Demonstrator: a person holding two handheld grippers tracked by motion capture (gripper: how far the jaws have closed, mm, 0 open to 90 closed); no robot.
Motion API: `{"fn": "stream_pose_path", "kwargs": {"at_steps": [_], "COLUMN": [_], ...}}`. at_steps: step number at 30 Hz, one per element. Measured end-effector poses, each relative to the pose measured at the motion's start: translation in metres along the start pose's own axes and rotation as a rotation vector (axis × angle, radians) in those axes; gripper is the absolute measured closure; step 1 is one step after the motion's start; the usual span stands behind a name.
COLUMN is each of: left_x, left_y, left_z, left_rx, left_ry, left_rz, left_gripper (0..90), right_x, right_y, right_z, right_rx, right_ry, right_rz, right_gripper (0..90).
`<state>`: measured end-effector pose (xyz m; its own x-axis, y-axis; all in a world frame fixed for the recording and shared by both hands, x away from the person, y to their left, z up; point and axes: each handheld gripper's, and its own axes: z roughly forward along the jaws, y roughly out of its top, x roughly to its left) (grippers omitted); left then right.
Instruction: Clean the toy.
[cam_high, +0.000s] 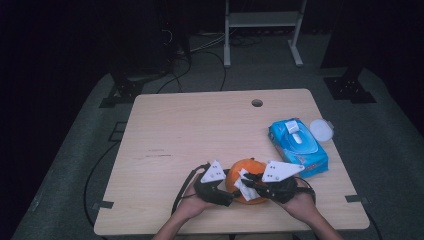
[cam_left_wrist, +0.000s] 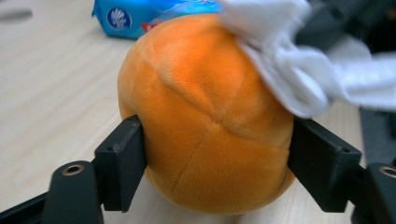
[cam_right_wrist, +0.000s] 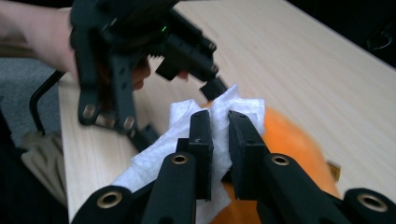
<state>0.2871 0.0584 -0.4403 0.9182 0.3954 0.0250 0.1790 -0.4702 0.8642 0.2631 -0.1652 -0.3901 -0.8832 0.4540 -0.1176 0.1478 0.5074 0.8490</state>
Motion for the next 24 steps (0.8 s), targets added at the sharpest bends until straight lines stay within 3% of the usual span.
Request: {"fn": "stream_pose_path", "kwargs": {"at_steps": [2, 3, 4, 6, 7, 9, 10, 11, 13, 16, 17, 18, 24], "left_x": [-0.003, -0.003, -0.005, -0.003, -0.001, 0.005, 0.009, 0.009, 0.004, -0.005, -0.005, -0.009, -0.015], "left_y": [0.000, 0.000, -0.001, -0.003, -0.003, -0.003, -0.001, 0.001, 0.003, 0.003, 0.003, 0.004, 0.003], "left_z": [0.000, 0.000, -0.001, -0.002, -0.002, -0.003, -0.004, -0.004, -0.002, -0.002, -0.002, -0.003, -0.003], "left_rx": [0.014, 0.014, 0.018, 0.017, 0.017, -0.028, -0.058, -0.061, -0.031, -0.042, -0.042, -0.039, -0.045], "left_ry": [0.009, 0.009, 0.006, -0.001, -0.013, -0.099, -0.141, -0.133, -0.089, -0.047, -0.047, -0.017, -0.013], "left_rz": [0.066, 0.066, 0.096, 0.087, 0.060, -0.090, -0.190, -0.204, -0.107, -0.030, -0.030, 0.031, 0.097], "left_gripper": [26.8, 26.9, 26.9, 26.1, 23.9, 16.2, 14.2, 14.2, 20.1, 25.6, 27.3, 28.4, 30.0], "right_x": [-0.004, -0.004, -0.013, -0.019, -0.022, -0.025, -0.024, -0.021, -0.011, 0.003, 0.003, 0.002, -0.014], "right_y": [0.002, 0.002, -0.001, -0.005, -0.008, -0.015, -0.017, -0.016, -0.012, 0.000, 0.000, 0.005, -0.004], "right_z": [-0.003, -0.003, -0.006, -0.009, -0.010, -0.012, -0.011, -0.011, -0.009, -0.003, -0.003, -0.002, -0.013], "right_rx": [-0.015, -0.015, -0.027, -0.016, -0.011, 0.001, 0.002, 0.007, 0.006, 0.006, 0.006, 0.007, 0.015], "right_ry": [-0.009, -0.009, -0.030, -0.044, -0.049, -0.038, -0.031, -0.012, 0.022, 0.014, 0.014, -0.004, -0.056], "right_rz": [0.014, 0.014, 0.034, 0.058, 0.073, 0.097, 0.099, 0.111, 0.094, 0.037, 0.037, 0.024, 0.057], "right_gripper": [79.4, 79.4, 79.2, 79.2, 79.2, 79.3, 79.3, 79.3, 79.2, 78.9, 78.9, 78.9, 78.8]}}
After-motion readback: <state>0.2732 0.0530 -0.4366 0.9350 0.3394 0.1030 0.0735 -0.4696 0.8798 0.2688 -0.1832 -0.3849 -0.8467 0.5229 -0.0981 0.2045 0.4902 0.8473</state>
